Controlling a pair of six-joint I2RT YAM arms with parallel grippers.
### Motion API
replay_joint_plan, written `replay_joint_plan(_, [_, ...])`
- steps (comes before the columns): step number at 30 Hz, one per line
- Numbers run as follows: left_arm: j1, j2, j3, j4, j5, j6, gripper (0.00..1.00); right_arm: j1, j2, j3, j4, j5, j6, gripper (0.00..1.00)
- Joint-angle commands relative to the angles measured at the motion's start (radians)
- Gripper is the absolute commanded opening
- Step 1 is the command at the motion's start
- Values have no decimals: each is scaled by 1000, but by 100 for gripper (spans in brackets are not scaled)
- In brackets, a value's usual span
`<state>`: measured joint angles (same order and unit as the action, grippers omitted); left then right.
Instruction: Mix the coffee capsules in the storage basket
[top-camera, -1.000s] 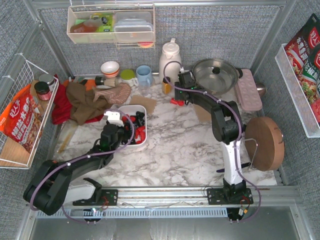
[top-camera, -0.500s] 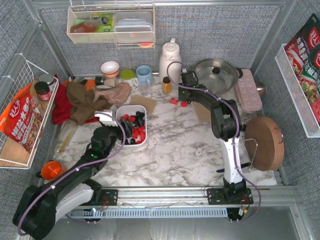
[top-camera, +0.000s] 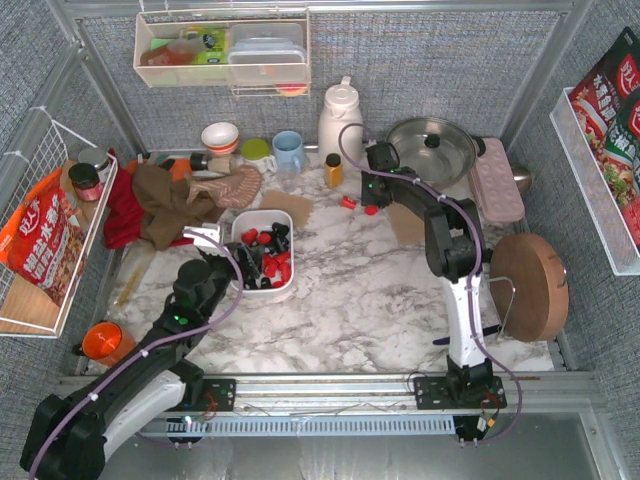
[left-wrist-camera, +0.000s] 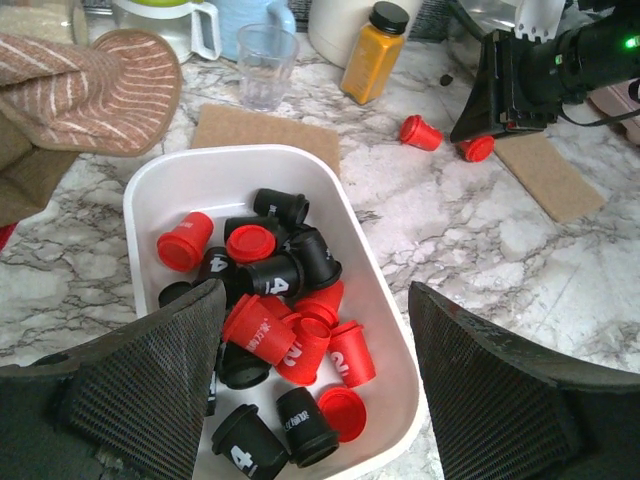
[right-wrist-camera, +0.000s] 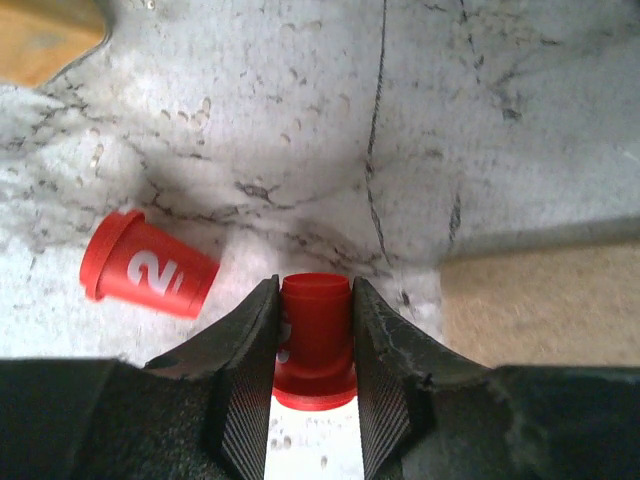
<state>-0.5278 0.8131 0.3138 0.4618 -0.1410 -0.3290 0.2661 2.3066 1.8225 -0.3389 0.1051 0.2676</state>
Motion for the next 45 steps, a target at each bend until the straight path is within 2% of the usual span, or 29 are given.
replay_joint_plan(1, [0,-19,-6,12,65,21,82,-1,-71,-41,-17,-23,-2,32])
replay_joint_plan(5, [-1,-6,-23,98,198,57,87,-1,-165,-131,16,-45,-3,29])
replay_joint_plan(6, [-2,2,-28,125,230,64,96,0,-192,-157,26,-54,5,28])
replay_joint_plan(7, [-3,10,-34,152,260,70,99,2,-223,-188,36,-65,13,28])
replay_joint_plan(11, [-29,57,-46,243,333,135,99,25,-372,-345,102,-116,55,27])
replay_joint_plan(21, [-211,271,31,375,265,327,99,268,-788,-698,240,-112,66,27])
replay_joint_plan(28, [-278,396,55,553,255,360,99,408,-1033,-874,358,-131,117,27])
replay_joint_plan(35, [-347,519,108,695,293,390,99,468,-1167,-971,424,-148,119,27])
replay_joint_plan(45, [-423,606,152,768,344,443,99,484,-1235,-979,406,-136,77,27])
